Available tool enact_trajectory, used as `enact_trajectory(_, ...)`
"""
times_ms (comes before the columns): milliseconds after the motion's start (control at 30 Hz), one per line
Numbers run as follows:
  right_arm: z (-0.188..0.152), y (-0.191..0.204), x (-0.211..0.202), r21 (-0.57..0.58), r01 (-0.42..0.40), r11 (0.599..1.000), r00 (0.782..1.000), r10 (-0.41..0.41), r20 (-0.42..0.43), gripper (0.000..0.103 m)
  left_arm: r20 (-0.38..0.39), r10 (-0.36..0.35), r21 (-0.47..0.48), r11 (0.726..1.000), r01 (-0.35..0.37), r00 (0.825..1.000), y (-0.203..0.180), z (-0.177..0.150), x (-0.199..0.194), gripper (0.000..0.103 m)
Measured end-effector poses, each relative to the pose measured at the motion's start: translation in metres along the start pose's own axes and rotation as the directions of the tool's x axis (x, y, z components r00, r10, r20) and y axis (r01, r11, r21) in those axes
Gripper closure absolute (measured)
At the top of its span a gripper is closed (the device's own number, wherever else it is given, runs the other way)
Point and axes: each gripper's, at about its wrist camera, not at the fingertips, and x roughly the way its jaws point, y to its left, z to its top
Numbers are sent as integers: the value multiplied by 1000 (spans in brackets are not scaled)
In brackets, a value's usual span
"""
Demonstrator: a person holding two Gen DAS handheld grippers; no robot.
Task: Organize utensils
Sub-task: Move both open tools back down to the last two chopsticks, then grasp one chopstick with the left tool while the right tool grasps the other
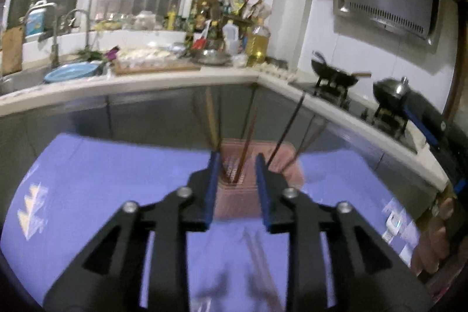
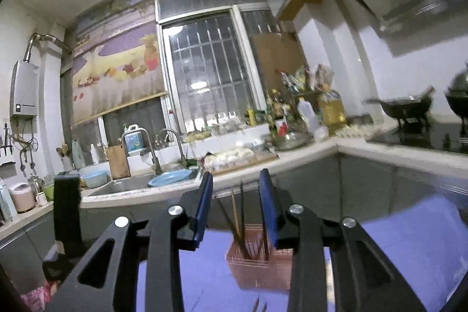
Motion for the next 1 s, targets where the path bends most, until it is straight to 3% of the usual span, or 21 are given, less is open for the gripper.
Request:
enact_trajectory(67,-43,-6,-6,27,28,999,993,-25,-112,69,-64,20,6,1000,-20,998,5,-32,2,78)
enact_trajectory(100,-68,-9,-5,39,42,998,980,-33,-197,69,-134,24,7,1000,-24,991,8,-56,8,78)
enact_trajectory(200,-133,-14,7,59,90,994,900,-56,-432,74,-272,41,-3,999,-44,961,13,-107,21,78)
enact_trajectory(267,-174,-16,15,74,114,991,813,-50,-580,76,-344,56,-5,998,-61,937,15,-136,28,78)
enact_trajectory(300,-187,-17,16,91,114,989,785,-34,-619,76,-365,60,-6,998,-66,929,15,-147,28,78)
enact_trajectory(333,-198,-16,16,102,118,988,762,-24,-647,76,-375,63,-5,998,-70,925,14,-155,28,78)
enact_trajectory(400,-208,-12,15,93,118,989,741,-25,-671,76,-391,68,0,997,-74,918,12,-168,25,78)
enact_trajectory(500,-209,-5,18,65,106,992,733,-33,-680,76,-407,60,-6,998,-68,911,11,-177,22,78)
enact_trajectory(567,-213,-1,23,32,102,994,716,-51,-697,76,-412,57,-10,998,-67,909,11,-178,20,78)
enact_trajectory(667,-220,8,19,-52,93,994,715,-103,-691,77,-414,48,-20,998,-62,909,11,-173,19,78)
enact_trajectory(800,-217,-2,12,-132,165,978,736,-211,-644,77,-423,30,-19,999,-42,905,-1,-167,28,77)
enact_trajectory(867,-213,-13,10,-89,186,979,742,-199,-640,77,-426,12,-21,1000,-24,904,-9,-164,32,58)
enact_trajectory(1000,-203,-35,0,15,223,975,771,-167,-614,77,-425,-2,6,1000,5,905,-31,-157,50,53)
